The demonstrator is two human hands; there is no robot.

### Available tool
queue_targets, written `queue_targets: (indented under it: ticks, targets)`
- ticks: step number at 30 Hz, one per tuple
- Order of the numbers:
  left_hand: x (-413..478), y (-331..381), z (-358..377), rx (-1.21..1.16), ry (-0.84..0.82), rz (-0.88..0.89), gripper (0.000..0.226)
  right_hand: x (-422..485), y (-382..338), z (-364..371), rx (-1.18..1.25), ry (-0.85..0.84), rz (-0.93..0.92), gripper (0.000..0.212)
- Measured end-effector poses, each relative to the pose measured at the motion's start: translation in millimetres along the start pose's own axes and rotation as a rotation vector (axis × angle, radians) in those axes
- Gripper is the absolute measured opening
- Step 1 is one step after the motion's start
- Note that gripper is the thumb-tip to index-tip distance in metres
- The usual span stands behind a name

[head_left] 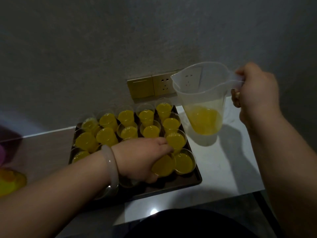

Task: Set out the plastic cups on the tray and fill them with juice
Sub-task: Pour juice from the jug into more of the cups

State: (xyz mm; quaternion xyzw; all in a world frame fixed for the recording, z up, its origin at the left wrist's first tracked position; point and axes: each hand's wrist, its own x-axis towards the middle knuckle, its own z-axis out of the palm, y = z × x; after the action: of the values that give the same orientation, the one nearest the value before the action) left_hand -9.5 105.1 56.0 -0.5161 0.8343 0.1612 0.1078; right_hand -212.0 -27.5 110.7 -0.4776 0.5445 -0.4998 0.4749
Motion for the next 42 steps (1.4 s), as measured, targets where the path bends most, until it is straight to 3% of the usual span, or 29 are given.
queue_targets:
  ticks: [8, 17, 23, 38, 42]
  targets:
    - [-1.3, -3.9, 21.0, 0.114, 0.088, 0.085, 0.071, -2.3, 5.0, -0.2, -0.057, 0.002, 0.006, 0.03]
    - [0.7, -5.1, 30.5, 0.138, 0.039, 0.06, 0.073, -3.1, 9.7, 5.2, -0.083, -0.009, -0.012, 0.036]
    - [2.5, -3.4, 32.7, 0.17, -0.002, 0.054, 0.073, -8.0, 11.1, 9.2, -0.065, -0.01, -0.025, 0.023]
    - [0.1, 0.1, 30.8, 0.169, -0.033, 0.037, 0.086, -18.5, 13.7, 11.0, -0.083, -0.013, -0.059, 0.025]
    - [-5.3, -3.4, 23.4, 0.09, 0.027, 0.017, 0.082, -22.1, 11.6, 11.3, -0.06, -0.012, -0.063, 0.021]
